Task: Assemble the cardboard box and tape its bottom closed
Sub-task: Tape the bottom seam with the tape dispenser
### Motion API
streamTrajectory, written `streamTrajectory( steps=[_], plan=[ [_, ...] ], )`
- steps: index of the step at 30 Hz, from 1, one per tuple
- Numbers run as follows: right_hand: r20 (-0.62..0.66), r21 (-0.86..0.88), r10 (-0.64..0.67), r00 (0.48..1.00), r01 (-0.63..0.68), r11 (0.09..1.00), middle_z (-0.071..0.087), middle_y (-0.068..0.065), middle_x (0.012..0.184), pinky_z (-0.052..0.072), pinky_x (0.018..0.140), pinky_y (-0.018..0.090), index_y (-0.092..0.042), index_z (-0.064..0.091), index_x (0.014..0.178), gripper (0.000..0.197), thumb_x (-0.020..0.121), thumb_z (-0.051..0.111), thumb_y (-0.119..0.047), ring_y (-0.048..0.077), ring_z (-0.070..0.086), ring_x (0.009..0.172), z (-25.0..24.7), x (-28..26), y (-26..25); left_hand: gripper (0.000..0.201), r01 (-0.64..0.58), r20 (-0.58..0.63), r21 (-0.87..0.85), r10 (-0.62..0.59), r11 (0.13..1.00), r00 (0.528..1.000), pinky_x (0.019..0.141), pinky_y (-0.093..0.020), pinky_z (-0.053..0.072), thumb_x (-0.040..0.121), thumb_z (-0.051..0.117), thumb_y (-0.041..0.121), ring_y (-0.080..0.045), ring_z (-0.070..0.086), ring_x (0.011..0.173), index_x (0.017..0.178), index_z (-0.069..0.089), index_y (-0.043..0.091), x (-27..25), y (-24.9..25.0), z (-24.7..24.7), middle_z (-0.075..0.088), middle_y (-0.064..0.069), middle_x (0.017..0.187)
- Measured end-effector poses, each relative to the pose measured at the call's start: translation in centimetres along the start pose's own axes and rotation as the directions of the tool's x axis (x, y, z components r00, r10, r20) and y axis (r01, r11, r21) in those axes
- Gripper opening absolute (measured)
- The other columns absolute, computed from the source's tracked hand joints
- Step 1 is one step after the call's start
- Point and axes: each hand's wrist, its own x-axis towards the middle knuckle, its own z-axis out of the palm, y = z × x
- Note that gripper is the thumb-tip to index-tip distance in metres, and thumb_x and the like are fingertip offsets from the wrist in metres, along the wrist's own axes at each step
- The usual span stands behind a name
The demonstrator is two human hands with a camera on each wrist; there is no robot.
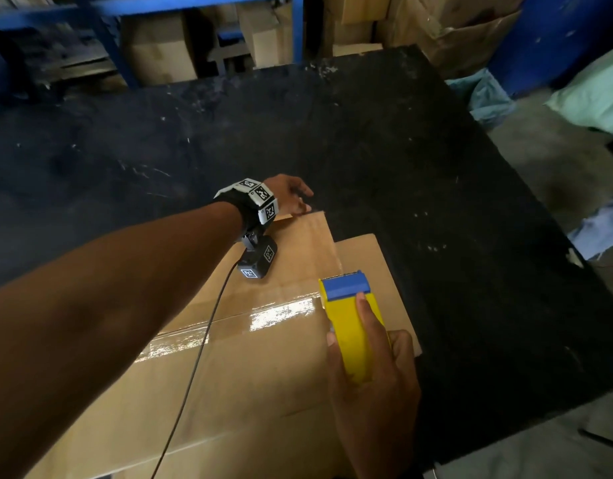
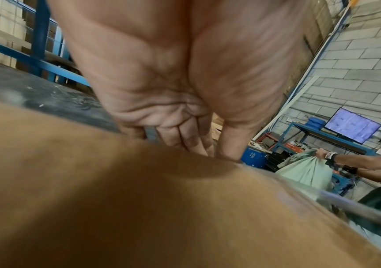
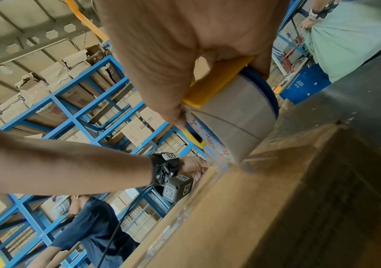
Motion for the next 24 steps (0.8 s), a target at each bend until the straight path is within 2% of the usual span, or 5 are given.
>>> streamTrajectory(
  steps=[3, 8, 12, 18, 24],
  plan=[
    [-0.009, 0.005, 0.009, 1.000, -0.009, 1.000, 0.039, -0.012, 0.093, 0.030, 0.059, 0.005, -0.041, 0.044, 0.143, 0.061, 0.085, 0.054, -0.059, -0.008, 0.046, 0.073, 0.1, -0.1, 0.2, 0.053, 0.029, -0.045, 0.111, -0.024, 0.993, 0.999, 0.109, -0.040, 0.044, 0.084, 0.077, 0.030, -0.021, 0.059, 0.126, 0.134, 0.059, 0.034, 0.0, 0.1, 0.1, 0.067, 0.006, 0.132],
    [-0.012, 0.000, 0.022, 1.000, -0.022, 1.000, 0.034, -0.015, 0.093, 0.028, 0.061, 0.004, -0.044, 0.042, 0.143, 0.061, 0.084, 0.056, -0.057, -0.008, 0.045, 0.071, 0.2, -0.4, 0.9, 0.022, -0.085, 0.005, -0.179, 0.088, 0.980, 0.996, 0.083, -0.030, 0.053, 0.095, 0.059, 0.004, -0.027, 0.069, 0.101, 0.107, 0.070, 0.020, -0.6, 0.4, 0.0, 0.073, -0.006, 0.102],
    [-0.007, -0.032, 0.041, 0.999, -0.041, 0.999, 0.041, -0.009, 0.093, 0.028, 0.065, 0.005, -0.044, 0.045, 0.142, 0.064, 0.081, 0.066, -0.046, 0.003, 0.039, 0.069, 0.4, -0.5, 1.3, 0.028, -0.091, -0.035, 0.020, 0.092, 0.996, 0.995, 0.105, -0.033, 0.045, 0.095, 0.063, 0.027, -0.014, 0.064, 0.109, 0.122, 0.069, 0.031, -2.7, 0.7, 0.3, 0.070, 0.008, 0.119],
    [-0.003, -0.052, 0.031, 1.000, -0.031, 0.998, 0.046, -0.003, 0.095, 0.039, 0.062, 0.024, -0.038, 0.053, 0.140, 0.065, 0.079, 0.077, -0.036, 0.010, 0.047, 0.069, -0.2, -0.4, 1.1, 0.035, -0.319, -0.238, 0.084, 0.330, 0.944, 0.913, 0.100, -0.040, 0.051, 0.089, 0.067, 0.026, -0.020, 0.064, 0.110, 0.124, 0.064, 0.025, -10.8, -0.3, 2.6, 0.067, 0.000, 0.118],
    [0.021, -0.049, 0.011, 1.000, -0.010, 0.999, 0.043, -0.005, 0.100, 0.045, 0.065, 0.029, -0.043, 0.045, 0.144, 0.064, 0.084, 0.067, -0.048, 0.010, 0.048, 0.074, -0.5, -0.6, 0.8, 0.117, -0.347, 0.023, 0.397, 0.369, 0.850, 0.929, 0.122, -0.055, 0.027, 0.064, 0.056, 0.079, -0.036, 0.018, 0.154, 0.159, 0.023, 0.020, -23.0, -2.8, 10.4, 0.016, -0.015, 0.168]
  ],
)
